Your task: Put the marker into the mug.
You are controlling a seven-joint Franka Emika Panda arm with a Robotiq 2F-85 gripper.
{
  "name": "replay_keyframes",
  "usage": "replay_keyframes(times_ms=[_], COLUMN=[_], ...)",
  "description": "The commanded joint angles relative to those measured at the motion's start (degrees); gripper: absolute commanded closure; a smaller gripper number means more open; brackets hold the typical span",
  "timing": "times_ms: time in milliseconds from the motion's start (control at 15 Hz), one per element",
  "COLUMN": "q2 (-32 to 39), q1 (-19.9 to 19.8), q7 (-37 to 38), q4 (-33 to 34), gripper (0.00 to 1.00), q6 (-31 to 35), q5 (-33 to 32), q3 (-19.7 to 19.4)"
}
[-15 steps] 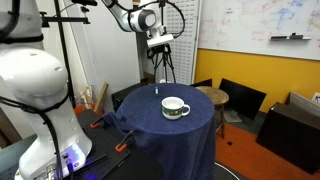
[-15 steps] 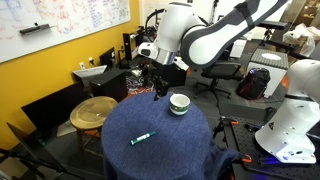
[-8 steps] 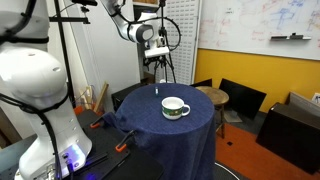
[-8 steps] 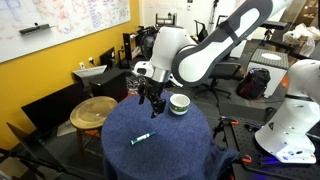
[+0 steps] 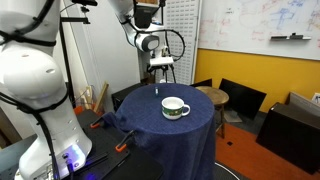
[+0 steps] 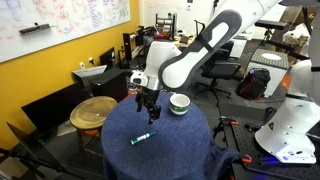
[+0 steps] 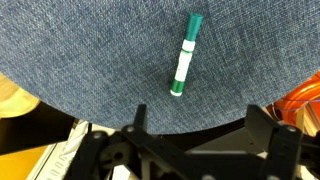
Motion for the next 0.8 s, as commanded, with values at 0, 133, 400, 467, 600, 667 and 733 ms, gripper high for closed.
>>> replay_keyframes(times_ms=[0,133,400,467,600,667,733], q2=[5.3,7.3,10.7,11.3,10.2,10.3,10.3], q1=[-1.8,-1.5,-1.1,-0.9,-1.5,-1.5,-1.6], q7=[-0.5,0.8,1.6,1.7,0.9,0.9,0.9], q4=[6.0,8.2,12.1,13.0,10.1,10.1,10.0], gripper=[0.00,0.00,0.00,0.00,0.00,0.00,0.00], q6=[-2.8,-3.9,-6.7,-7.7,-4.8,-4.8,-4.8], q5=[-1.5,-2.8,-4.6,-5.2,-4.7,-4.7,-4.7], q3=[1.3,1.2,1.3,1.3,1.7,1.7,1.7])
